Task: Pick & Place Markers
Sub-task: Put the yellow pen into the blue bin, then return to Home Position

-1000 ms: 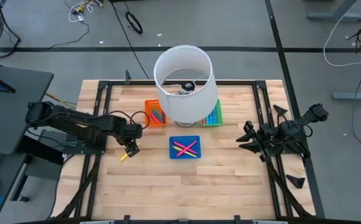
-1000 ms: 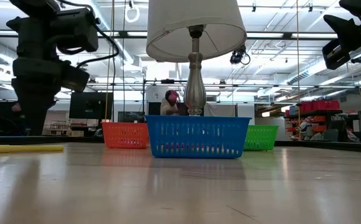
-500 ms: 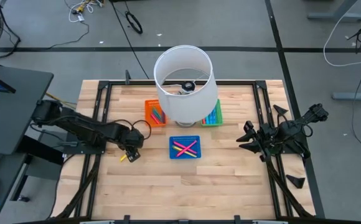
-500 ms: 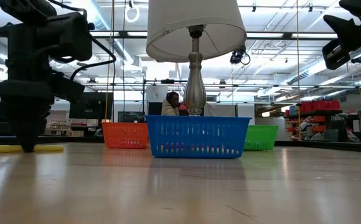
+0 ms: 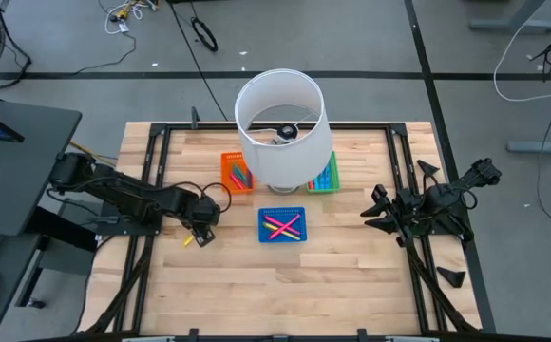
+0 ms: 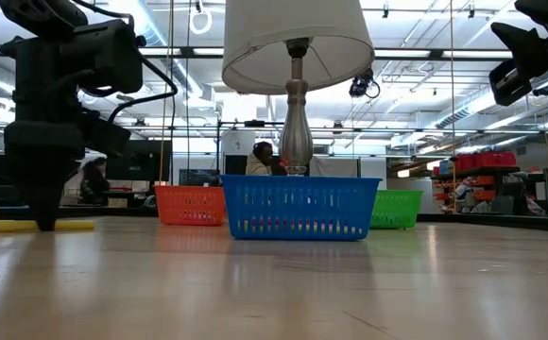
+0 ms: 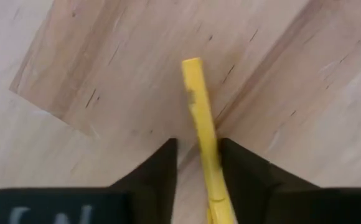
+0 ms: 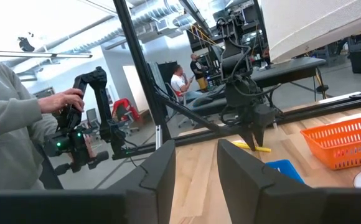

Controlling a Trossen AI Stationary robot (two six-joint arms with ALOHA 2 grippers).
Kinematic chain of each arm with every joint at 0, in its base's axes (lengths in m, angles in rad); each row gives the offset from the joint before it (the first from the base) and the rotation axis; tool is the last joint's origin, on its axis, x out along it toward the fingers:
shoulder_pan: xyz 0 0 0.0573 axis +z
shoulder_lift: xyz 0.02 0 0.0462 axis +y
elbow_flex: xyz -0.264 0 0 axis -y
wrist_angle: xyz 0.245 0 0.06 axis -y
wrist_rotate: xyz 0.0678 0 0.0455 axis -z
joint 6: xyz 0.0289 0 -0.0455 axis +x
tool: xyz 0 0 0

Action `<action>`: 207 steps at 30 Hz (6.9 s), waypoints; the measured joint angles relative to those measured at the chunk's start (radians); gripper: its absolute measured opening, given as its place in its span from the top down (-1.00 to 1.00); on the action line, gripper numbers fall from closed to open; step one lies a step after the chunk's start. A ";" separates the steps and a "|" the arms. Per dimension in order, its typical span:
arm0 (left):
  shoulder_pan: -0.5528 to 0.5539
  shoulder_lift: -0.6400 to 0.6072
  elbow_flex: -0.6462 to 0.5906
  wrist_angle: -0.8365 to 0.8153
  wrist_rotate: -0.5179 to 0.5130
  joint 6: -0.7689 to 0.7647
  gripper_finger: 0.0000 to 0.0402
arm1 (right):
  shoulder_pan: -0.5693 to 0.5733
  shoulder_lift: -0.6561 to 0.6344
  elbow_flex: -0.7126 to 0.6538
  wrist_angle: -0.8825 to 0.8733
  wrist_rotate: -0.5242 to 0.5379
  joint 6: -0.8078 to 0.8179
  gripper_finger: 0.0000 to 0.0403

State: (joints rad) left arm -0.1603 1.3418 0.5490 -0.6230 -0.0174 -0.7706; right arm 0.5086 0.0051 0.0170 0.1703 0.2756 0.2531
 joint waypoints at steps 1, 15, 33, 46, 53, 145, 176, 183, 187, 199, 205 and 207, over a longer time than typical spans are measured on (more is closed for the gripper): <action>0.000 0.000 0.000 0.001 0.003 -0.003 0.42 | 0.000 0.000 0.000 0.000 0.000 0.000 0.41; -0.001 0.001 0.001 0.006 0.021 -0.004 0.86 | 0.000 0.000 0.000 0.000 0.000 0.000 0.41; -0.002 0.004 0.231 -0.213 0.030 0.140 0.88 | 0.000 0.000 0.000 0.000 0.000 0.000 0.41; -0.074 0.002 0.436 -0.393 0.068 0.230 0.88 | 0.000 0.000 0.000 0.000 0.000 0.000 0.41; -0.133 0.007 0.453 -0.398 0.094 0.206 0.88 | 0.000 0.000 0.000 0.000 0.000 0.000 0.41; -0.107 1.053 1.620 -0.612 -0.342 0.524 -0.17 | 0.000 0.004 0.000 0.000 0.000 0.000 0.41; -0.198 0.677 1.182 -0.397 -0.412 0.637 -0.18 | 0.000 0.004 0.000 0.000 0.000 0.000 0.41; -0.226 0.425 0.876 -0.248 -0.365 0.585 -0.18 | 0.000 0.004 0.000 0.001 0.000 0.000 0.41; -0.229 0.277 0.685 -0.099 -0.300 0.579 -0.18 | 0.000 0.004 0.000 0.001 0.000 0.000 0.41; -0.229 -0.170 0.189 0.215 -0.346 0.547 -0.18 | 0.000 0.004 0.000 0.001 0.000 0.000 0.41; -0.229 -0.389 0.017 0.443 -0.478 0.525 -0.18 | 0.000 0.004 0.000 0.000 0.000 0.000 0.41; -0.229 -0.463 -0.043 0.527 -0.515 0.504 -0.18 | 0.000 0.004 0.000 0.000 0.000 0.000 0.41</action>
State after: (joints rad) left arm -0.3889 0.8792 0.5061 -0.0964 -0.5323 -0.2668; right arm 0.5087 0.0090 0.0170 0.1707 0.2756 0.2531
